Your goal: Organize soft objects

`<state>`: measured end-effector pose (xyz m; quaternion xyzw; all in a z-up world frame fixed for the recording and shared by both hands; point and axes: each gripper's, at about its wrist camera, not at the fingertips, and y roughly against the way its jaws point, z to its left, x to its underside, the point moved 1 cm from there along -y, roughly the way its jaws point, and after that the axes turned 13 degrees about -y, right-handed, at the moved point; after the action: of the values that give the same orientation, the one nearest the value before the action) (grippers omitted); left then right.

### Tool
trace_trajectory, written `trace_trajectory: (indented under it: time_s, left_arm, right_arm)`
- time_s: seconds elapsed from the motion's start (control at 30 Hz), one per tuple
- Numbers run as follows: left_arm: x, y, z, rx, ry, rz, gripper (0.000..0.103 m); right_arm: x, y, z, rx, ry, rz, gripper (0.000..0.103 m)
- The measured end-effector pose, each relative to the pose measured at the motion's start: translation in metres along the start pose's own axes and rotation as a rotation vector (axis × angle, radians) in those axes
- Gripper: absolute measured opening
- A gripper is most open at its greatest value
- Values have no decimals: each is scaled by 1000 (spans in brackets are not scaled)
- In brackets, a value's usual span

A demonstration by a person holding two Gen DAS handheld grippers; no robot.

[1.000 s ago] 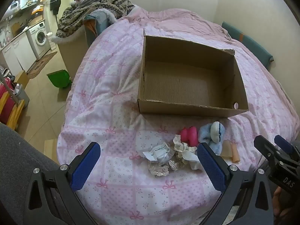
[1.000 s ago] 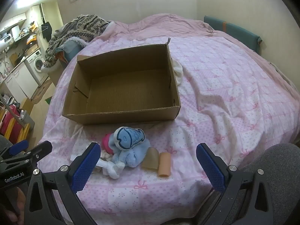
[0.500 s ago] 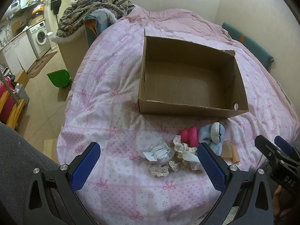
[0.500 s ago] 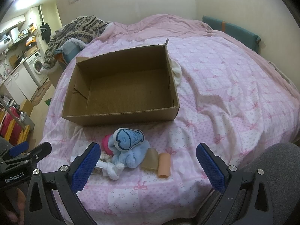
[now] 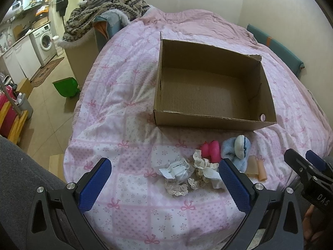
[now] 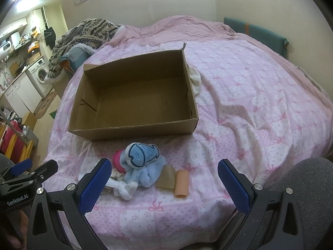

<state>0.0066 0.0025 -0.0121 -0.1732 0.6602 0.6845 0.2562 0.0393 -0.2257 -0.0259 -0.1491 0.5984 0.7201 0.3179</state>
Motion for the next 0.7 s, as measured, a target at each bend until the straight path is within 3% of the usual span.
trace_trajectory:
  time_s: [0.7]
  left_arm:
    - [1,-1,-1,-2,-5,2,103]
  right_arm:
    - [2,-2,-1,0,0,8,103]
